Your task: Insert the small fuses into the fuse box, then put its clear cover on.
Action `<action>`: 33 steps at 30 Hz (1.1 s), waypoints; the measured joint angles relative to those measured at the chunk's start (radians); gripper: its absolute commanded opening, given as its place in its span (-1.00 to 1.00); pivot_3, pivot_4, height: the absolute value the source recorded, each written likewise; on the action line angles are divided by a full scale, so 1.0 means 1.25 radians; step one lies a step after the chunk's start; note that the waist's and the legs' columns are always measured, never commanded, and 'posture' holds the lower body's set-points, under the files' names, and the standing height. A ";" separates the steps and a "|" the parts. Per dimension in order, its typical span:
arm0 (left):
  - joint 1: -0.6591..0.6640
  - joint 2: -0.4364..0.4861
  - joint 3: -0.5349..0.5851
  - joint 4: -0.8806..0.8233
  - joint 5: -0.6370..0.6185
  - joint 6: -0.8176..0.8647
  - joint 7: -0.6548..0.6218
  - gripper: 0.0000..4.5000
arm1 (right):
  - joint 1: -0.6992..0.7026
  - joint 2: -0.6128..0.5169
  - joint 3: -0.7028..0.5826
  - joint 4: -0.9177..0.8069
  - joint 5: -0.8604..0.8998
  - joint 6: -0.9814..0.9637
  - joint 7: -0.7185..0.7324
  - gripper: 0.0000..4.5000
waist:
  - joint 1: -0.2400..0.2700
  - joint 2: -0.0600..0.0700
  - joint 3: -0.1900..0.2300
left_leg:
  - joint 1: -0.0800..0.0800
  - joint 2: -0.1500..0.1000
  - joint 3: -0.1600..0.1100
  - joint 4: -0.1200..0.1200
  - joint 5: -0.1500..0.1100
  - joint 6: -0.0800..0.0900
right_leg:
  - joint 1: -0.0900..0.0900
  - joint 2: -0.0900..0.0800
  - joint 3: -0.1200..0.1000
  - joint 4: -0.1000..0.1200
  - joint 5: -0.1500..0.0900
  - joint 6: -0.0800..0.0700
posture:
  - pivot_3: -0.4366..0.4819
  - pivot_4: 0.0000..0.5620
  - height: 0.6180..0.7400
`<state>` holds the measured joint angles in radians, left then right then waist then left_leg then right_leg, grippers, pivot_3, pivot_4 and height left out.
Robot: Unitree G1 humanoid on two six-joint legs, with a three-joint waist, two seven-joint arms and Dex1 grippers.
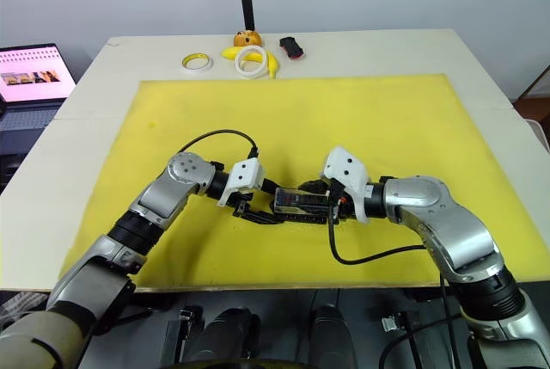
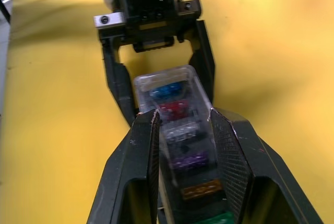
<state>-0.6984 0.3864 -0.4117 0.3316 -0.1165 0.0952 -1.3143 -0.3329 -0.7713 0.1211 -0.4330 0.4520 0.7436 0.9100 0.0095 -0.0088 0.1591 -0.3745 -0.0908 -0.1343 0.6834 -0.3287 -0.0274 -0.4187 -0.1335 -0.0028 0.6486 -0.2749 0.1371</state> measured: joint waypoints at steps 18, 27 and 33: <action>0.010 -0.004 0.000 0.000 0.013 -0.002 0.006 0.12 | 0.043 -0.027 -0.013 -0.024 0.013 0.016 -0.036 -0.28 | 0.000 -0.003 -0.003 | 0.007 0.000 -0.002 -0.001 0.000 0.000 | 0.009 0.000 -0.001 -0.002 0.000 0.000 | -0.05 -0.47 1.00; 0.052 -0.003 0.016 -0.059 0.012 0.033 0.030 0.12 | 0.026 -0.024 -0.039 -0.045 0.057 0.068 -0.050 -0.28 | 0.001 -0.003 -0.004 | 0.007 0.001 -0.002 -0.001 0.000 0.000 | 0.008 0.000 -0.001 -0.002 0.000 0.000 | -0.05 -0.47 1.00; 0.092 -0.002 0.030 -0.118 -0.001 0.065 0.049 0.12 | 0.037 -0.118 -0.113 -0.105 0.112 0.058 0.028 -0.28 | 0.003 -0.003 -0.003 | 0.000 0.000 -0.003 0.000 0.000 0.000 | 0.003 0.000 -0.001 -0.002 0.000 0.000 | -0.05 -0.47 1.00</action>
<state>-0.5831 0.3844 -0.3739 0.1844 -0.1182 0.1766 -1.2527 -0.2862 -0.9194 -0.0206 -0.5645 0.5919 0.8166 0.9456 0.0137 -0.0122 0.1550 -0.3740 -0.0908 -0.1375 0.6832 -0.3290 -0.0269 -0.4152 -0.1338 -0.0045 0.6460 -0.2750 0.1371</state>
